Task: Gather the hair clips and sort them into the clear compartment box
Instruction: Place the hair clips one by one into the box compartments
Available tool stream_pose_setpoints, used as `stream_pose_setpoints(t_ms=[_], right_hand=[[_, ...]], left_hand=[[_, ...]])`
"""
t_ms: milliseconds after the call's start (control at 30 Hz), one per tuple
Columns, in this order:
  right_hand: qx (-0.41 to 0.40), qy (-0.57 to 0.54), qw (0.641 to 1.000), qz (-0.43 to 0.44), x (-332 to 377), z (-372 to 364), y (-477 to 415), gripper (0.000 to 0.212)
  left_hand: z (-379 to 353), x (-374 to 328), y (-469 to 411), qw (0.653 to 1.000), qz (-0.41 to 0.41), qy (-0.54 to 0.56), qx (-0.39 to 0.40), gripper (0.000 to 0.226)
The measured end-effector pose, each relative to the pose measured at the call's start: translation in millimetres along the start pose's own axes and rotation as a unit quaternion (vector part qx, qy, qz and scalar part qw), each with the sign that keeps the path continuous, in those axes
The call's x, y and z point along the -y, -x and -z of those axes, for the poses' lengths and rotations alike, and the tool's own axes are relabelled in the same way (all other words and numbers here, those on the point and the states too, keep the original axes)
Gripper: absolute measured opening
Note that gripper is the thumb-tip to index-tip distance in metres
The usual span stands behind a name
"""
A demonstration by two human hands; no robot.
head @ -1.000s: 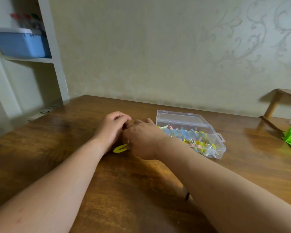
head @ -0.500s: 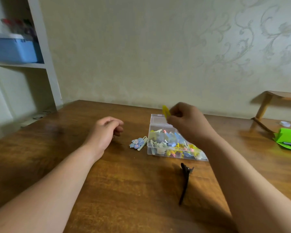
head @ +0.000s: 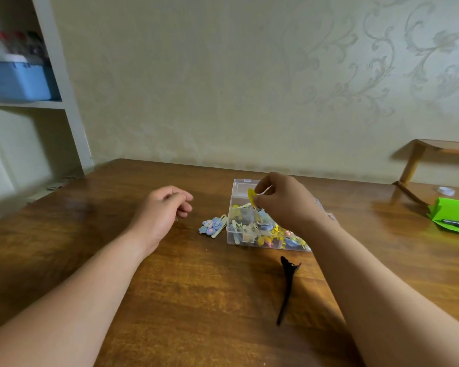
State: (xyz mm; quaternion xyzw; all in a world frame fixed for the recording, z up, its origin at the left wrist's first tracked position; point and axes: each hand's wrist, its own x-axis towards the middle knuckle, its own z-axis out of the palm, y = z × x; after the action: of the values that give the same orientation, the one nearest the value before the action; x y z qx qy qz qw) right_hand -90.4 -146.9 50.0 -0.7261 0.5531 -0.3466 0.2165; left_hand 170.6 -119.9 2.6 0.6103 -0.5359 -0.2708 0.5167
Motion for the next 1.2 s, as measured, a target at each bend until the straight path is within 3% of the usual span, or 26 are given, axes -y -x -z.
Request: stream_pose_setpoints(t_ms=[333, 600, 933, 1067, 1200], right_hand=[[0.064, 0.117, 0.991, -0.024, 15, -30, -54, 0.013], [0.084, 0.114, 0.989, -0.037, 17, -34, -53, 0.012], [0.004, 0.082, 0.996, -0.038, -2, -35, -51, 0.017], [-0.037, 0.066, 0.997, 0.007, 1, -34, -38, 0.017], [0.013, 0.095, 0.989, 0.112, 24, -43, -18, 0.014]], left_hand=[[0, -4, -1, 1.000, 0.013, -0.010, 0.005, 0.027], [-1, -6, 1, 1.000, 0.014, -0.014, 0.012, 0.025], [0, -8, 4, 1.000, 0.007, -0.020, 0.015, 0.026], [0, -8, 3, 0.999, 0.006, -0.025, 0.019, 0.026], [-1, -8, 2, 1.000, 0.014, -0.020, 0.015, 0.026]])
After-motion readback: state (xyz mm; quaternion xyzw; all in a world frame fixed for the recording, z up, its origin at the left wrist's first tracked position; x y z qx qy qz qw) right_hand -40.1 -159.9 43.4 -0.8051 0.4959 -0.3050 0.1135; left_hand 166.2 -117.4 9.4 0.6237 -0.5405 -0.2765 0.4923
